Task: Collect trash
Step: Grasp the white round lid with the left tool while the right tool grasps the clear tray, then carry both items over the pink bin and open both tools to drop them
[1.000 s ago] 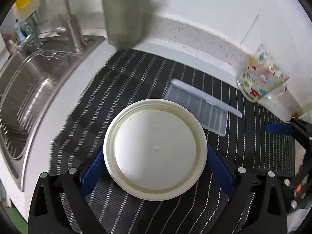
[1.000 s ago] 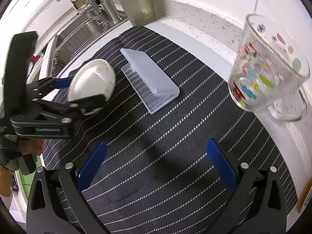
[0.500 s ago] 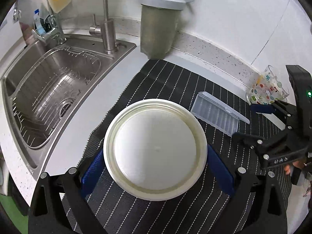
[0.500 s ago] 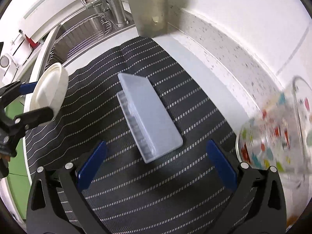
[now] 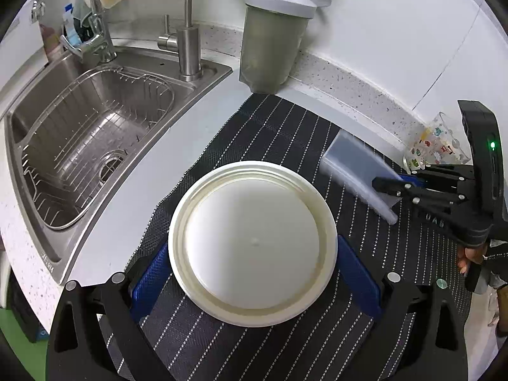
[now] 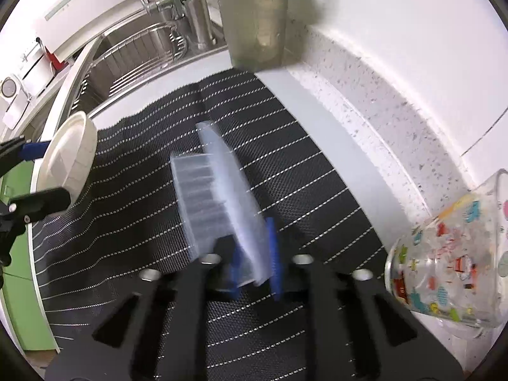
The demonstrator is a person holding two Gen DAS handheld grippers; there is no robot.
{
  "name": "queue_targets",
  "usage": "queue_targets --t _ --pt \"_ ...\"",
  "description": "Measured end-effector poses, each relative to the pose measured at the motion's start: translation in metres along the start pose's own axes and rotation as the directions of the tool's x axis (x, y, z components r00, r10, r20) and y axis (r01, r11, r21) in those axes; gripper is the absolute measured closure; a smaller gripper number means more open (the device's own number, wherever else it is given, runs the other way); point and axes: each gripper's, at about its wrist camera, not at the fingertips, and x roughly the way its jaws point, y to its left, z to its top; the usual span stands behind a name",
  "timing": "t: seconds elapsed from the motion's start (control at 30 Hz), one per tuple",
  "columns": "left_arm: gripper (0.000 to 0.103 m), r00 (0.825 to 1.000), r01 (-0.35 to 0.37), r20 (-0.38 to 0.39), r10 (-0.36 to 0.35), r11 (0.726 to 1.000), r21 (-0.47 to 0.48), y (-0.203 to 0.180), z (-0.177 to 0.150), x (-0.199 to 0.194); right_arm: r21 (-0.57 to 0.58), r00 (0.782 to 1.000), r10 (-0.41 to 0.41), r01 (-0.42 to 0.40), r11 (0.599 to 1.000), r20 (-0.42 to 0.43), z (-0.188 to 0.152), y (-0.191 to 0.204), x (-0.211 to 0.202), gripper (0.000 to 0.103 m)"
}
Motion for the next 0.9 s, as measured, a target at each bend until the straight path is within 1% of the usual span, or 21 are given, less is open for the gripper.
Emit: queue_targets --t 0.2,0.4,0.47,0.6,0.63,0.7,0.8,0.87,0.9 --pt "0.009 1.0 -0.01 0.023 0.01 1.0 -0.012 -0.004 -0.013 -0.028 -0.004 1.0 0.017 -0.017 1.0 0.016 -0.009 0.01 -0.026 0.098" --pt "0.009 0.998 -0.04 0.051 0.043 0.998 -0.058 -0.004 -0.047 -0.076 -0.042 0.997 0.059 -0.057 0.998 0.052 -0.033 0.039 -0.073 0.098" --pt "0.009 0.996 -0.064 0.061 0.069 0.994 -0.083 -0.004 -0.065 -0.095 -0.068 0.995 0.082 -0.078 0.995 0.058 -0.043 0.051 -0.084 0.098" --pt "0.009 0.99 -0.108 0.075 0.12 0.983 -0.147 -0.002 -0.103 -0.132 -0.155 0.987 0.143 -0.131 0.979 0.067 -0.065 0.091 -0.108 0.098" --pt "0.009 0.986 -0.128 0.08 0.143 0.977 -0.173 0.0 -0.117 -0.145 -0.178 0.985 0.16 -0.146 0.973 0.069 -0.07 0.102 -0.113 0.098" --pt "0.009 0.982 -0.148 0.085 0.169 0.967 -0.207 0.004 -0.136 -0.162 -0.218 0.978 0.196 -0.178 0.96 0.066 -0.079 0.124 -0.121 0.098" --pt "0.009 0.971 -0.19 0.091 0.222 0.942 -0.277 0.017 -0.178 -0.194 -0.281 0.967 0.251 -0.227 0.932 0.052 -0.092 0.165 -0.133 0.098" --pt "0.009 0.964 -0.211 0.091 0.251 0.925 -0.315 0.027 -0.2 -0.211 -0.317 0.959 0.281 -0.254 0.914 0.042 -0.099 0.19 -0.138 0.098" --pt "0.009 0.961 -0.219 0.091 0.262 0.918 -0.33 0.03 -0.21 -0.217 -0.343 0.953 0.301 -0.273 0.899 0.033 -0.104 0.21 -0.141 0.098"
